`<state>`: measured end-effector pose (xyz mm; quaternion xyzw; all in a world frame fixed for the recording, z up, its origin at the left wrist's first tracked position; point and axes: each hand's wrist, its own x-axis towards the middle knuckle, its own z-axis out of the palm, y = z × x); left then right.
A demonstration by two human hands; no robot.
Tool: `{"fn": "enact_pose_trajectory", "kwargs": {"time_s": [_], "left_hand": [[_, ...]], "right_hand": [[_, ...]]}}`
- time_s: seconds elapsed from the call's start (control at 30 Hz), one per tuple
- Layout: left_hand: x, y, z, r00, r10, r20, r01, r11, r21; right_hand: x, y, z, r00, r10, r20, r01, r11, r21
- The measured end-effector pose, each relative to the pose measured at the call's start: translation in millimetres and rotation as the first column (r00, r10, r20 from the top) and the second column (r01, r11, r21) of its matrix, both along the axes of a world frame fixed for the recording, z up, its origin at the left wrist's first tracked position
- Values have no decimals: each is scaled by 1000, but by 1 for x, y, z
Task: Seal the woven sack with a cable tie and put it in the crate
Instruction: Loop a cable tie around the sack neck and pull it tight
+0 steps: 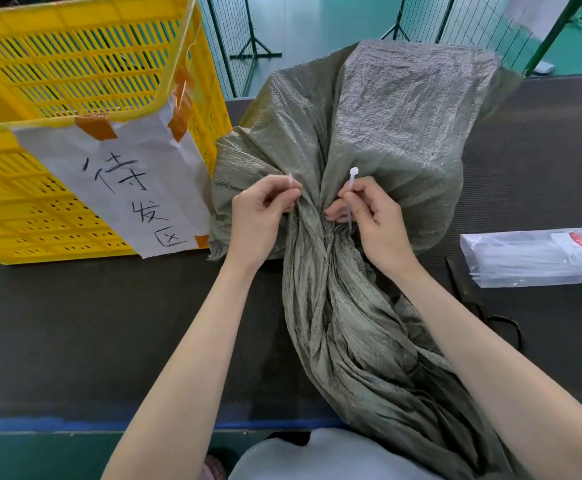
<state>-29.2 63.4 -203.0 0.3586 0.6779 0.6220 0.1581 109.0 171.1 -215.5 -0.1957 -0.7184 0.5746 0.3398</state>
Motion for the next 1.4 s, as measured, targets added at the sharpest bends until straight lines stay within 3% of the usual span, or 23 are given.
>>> {"fn": "enact_pose_trajectory", "kwargs": {"time_s": [0.13, 0.37, 0.47, 0.63, 0.9, 1.3, 1.4], "left_hand": [[4, -2, -7, 998, -36, -58, 35, 999, -32], [13, 6, -8, 994, -64, 92, 69, 996, -47], [13, 6, -10, 968, -82, 238, 97, 994, -55], [10, 6, -11, 931, -153, 331, 163, 987, 0], [12, 7, -9, 955, -126, 269, 137, 990, -23], [12, 7, -12, 956, -122, 268, 131, 991, -15], [12, 7, -11, 957, -128, 260, 138, 990, -22]], "right_hand": [[-4, 3, 1, 999, 33, -5, -34, 996, -88], [-11, 7, -2, 998, 61, 25, -50, 945, -322], [-9, 9, 1, 995, 96, 30, -77, 918, -388], [-9, 12, 0, 989, 148, 29, -124, 909, -397], [-13, 12, 1, 977, 192, 94, -148, 925, -350], [-11, 15, -2, 978, 209, 21, -185, 906, -381], [-12, 13, -1, 978, 189, 85, -150, 928, -342]]}}
